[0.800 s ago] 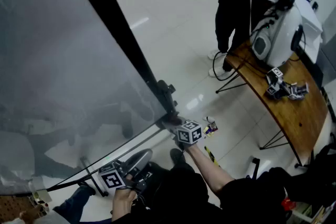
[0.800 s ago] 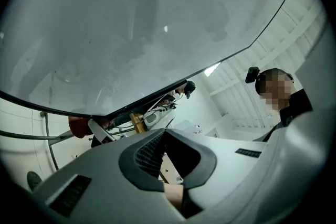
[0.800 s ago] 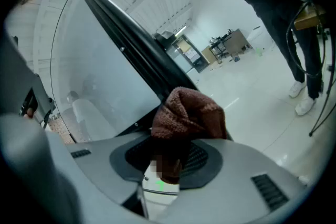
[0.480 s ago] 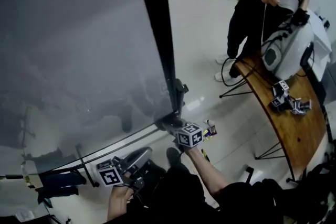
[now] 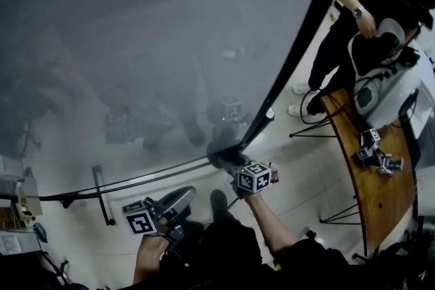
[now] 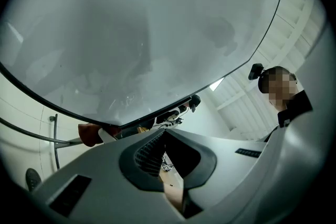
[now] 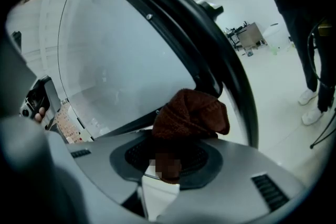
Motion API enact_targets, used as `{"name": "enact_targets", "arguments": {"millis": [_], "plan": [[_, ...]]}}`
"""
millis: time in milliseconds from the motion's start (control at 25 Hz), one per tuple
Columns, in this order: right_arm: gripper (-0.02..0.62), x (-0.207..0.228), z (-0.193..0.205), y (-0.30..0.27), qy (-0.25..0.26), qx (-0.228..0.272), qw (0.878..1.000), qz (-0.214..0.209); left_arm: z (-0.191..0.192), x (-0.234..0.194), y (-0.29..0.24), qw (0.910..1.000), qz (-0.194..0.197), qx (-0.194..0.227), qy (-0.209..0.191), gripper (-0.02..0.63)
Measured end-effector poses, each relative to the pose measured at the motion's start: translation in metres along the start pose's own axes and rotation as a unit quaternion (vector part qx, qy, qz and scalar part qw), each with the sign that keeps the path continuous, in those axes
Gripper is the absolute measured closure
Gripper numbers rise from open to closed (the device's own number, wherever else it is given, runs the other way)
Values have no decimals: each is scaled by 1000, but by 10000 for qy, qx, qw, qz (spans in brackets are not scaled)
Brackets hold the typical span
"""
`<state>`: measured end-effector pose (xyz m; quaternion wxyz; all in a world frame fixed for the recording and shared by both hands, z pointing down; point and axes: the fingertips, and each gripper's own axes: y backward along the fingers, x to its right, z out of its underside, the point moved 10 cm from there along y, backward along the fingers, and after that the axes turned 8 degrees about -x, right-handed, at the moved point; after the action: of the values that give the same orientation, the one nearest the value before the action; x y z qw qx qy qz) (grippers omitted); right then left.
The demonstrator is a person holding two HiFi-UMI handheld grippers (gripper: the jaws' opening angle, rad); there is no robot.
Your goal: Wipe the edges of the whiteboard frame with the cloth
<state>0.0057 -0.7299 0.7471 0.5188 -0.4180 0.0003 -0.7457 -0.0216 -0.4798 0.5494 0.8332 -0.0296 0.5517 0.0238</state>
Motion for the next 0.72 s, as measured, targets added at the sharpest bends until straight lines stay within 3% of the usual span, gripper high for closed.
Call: {"name": "enact_targets", "arguments": {"millis": [720], "plan": [[466,-67,12,-43,484,-708,9962,166,0,-10,123,9963,-257,815,-67,620]]}}
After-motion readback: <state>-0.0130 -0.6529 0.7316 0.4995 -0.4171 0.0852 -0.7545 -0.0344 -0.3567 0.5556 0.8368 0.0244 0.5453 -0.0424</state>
